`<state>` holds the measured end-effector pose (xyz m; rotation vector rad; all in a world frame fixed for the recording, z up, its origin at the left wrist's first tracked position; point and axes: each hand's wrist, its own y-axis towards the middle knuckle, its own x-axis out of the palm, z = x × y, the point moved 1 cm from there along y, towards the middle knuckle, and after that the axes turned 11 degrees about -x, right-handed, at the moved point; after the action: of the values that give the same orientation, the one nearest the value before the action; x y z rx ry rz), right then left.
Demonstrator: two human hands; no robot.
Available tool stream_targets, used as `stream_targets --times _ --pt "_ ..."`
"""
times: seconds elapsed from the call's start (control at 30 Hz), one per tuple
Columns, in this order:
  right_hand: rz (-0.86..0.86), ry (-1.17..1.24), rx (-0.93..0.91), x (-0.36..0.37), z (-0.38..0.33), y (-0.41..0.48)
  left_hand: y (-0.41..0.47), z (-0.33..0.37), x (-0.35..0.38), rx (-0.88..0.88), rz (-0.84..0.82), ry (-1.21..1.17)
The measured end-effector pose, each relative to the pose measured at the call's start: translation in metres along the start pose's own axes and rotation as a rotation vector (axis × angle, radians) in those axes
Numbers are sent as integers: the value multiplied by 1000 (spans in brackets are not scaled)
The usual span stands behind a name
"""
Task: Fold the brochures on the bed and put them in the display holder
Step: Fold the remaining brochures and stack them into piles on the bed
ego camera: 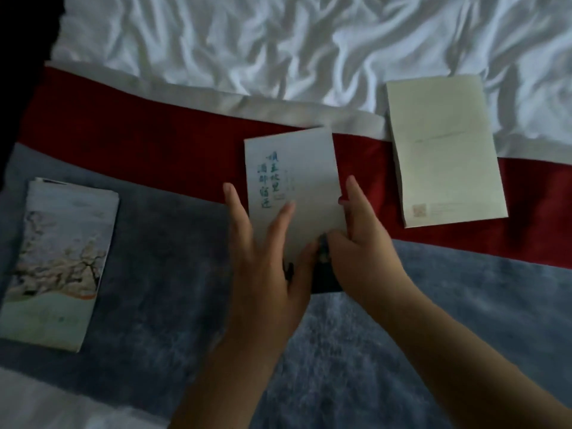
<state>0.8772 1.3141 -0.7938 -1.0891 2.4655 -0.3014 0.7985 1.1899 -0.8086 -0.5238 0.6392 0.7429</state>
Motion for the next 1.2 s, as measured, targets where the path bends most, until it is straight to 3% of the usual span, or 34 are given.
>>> stream_targets --times 0.07,0.13,0.27,0.43,0.6,0.73,0.9,1.03,1.1,1.2 --pt "-83 -92 -6 8 10 -3 -12 -15 7 -8 -20 128" --pt "-129 -312 -126 11 12 -12 -25 -27 13 -8 -60 244" --pt "-85 -775 -327 2 20 -30 -41 -38 24 -12 -112 365" --pt "15 -945 -195 -48 41 -19 -31 -19 33 -54 -58 413" --pt "-12 -1133 -71 -86 60 3 -21 -15 39 -42 -68 447" --pt "48 -1146 -79 -88 51 11 -22 -22 44 -12 -63 468" --pt "-96 -1290 69 -67 36 22 -25 -28 48 15 -12 444" --pt "-163 -1299 60 -61 27 16 -25 -27 54 11 20 497" --pt "-166 -1245 13 -60 19 4 -25 -28 56 19 28 519" --pt "-126 -959 -36 -70 -10 -22 -26 -29 55 30 38 501"
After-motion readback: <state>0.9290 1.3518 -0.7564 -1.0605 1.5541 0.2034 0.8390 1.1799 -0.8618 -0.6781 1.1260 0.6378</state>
